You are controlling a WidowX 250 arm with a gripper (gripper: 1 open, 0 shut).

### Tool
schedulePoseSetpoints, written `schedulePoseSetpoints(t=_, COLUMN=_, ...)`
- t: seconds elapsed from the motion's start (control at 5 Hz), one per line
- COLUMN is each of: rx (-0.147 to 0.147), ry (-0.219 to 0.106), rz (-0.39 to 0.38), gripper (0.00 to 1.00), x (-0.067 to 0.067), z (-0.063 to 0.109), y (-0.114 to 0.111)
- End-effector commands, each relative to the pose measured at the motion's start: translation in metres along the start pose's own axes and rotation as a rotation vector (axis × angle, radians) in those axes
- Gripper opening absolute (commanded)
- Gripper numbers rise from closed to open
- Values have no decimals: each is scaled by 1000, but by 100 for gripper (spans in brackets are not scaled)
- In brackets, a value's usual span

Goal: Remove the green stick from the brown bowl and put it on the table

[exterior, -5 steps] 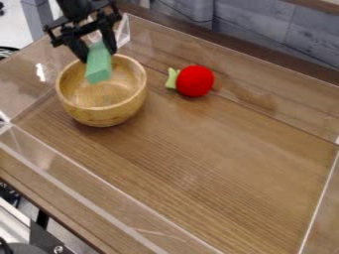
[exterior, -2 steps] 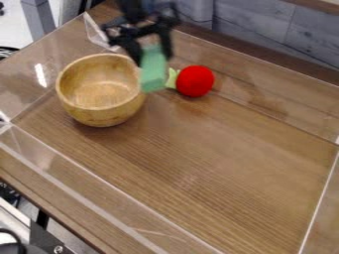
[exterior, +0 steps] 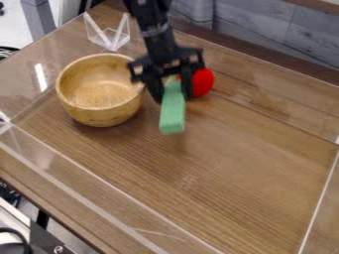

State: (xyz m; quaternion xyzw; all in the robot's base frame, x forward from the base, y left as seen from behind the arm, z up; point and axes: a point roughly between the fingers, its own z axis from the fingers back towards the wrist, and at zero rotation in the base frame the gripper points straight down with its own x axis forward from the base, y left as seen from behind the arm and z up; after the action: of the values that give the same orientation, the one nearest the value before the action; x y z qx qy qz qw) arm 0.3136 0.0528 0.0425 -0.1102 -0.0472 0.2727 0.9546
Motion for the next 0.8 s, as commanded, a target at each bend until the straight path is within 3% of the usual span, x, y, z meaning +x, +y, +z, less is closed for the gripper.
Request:
schedulePoseSetpoints(t=0.0, rx=2, ry=-35, rz=-74, gripper=0, x=-4, z=4, y=-6)
schedulePoseSetpoints(t=0.6, rx=15, ry=-59, rz=58, gripper=0, x=-11, z=-4, y=-11)
